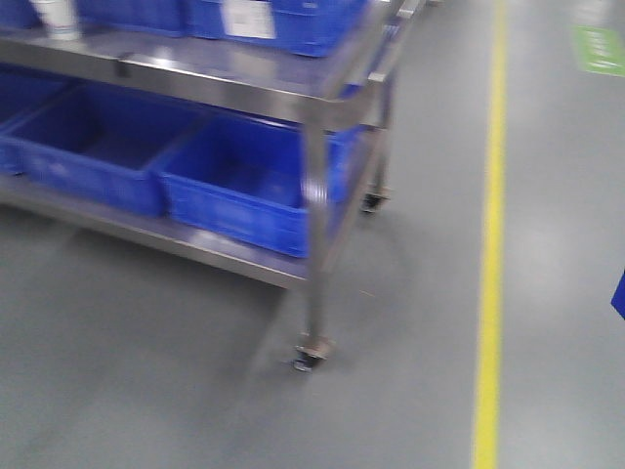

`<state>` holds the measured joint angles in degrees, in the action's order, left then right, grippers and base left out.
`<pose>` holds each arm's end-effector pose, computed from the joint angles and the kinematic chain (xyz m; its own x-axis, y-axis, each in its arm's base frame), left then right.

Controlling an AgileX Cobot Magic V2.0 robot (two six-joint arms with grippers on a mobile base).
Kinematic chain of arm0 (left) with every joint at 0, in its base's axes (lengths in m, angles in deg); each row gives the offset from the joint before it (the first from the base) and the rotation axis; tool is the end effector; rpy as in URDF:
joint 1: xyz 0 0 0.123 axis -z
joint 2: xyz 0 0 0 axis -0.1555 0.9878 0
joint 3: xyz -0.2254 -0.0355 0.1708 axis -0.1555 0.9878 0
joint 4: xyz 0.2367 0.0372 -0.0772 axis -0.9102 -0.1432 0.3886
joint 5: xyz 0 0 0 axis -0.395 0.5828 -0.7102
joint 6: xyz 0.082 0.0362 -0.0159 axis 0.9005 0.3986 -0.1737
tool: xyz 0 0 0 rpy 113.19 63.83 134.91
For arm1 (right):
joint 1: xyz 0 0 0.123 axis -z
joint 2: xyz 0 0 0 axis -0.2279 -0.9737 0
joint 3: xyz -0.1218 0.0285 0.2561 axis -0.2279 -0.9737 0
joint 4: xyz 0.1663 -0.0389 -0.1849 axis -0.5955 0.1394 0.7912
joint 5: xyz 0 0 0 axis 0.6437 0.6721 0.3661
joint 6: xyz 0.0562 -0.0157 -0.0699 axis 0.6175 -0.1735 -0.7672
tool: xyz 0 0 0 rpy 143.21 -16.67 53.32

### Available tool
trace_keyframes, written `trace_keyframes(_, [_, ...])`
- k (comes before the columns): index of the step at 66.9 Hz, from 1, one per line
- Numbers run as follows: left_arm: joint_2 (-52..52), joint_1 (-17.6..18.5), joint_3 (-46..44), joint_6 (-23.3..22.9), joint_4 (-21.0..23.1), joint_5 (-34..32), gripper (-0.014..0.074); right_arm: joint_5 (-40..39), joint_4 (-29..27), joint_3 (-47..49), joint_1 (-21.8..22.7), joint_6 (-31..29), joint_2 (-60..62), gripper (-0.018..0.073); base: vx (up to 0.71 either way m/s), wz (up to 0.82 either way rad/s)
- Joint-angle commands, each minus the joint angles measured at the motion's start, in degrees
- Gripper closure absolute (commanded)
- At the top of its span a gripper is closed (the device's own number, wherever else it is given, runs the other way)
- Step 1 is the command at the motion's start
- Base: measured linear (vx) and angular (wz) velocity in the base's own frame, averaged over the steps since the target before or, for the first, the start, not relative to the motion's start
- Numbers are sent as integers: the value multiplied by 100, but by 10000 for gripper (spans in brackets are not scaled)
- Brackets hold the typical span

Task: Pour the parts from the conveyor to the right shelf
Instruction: 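Turn and drive down the aisle between blue bin shelves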

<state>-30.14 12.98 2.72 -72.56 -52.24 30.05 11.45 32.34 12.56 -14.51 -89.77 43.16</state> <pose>0.0555 -0.0034 0.1879 -0.1093 0.0021 -0.9940 0.0638 0.9980 -0.0049 0.0732 0.0028 0.2527 -0.0899 -0.0655 -0.9938 -0.0408 0.9972 -0.0620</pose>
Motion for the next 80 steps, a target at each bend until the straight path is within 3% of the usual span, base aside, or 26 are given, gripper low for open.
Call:
trace_keyframes(1, [-20, 15, -105, -42, 10, -402, 603, -482, 12, 171, 25, -63, -52, 561, 39, 103])
trace_keyframes(33, [-20, 15, -105, -42, 10, -402, 603, -482, 12, 171, 25, -63, -52, 561, 30, 109])
trace_keyframes(80, [-20, 15, -105, -42, 10, -402, 603, -482, 12, 171, 25, -63, -52, 561, 18, 86])
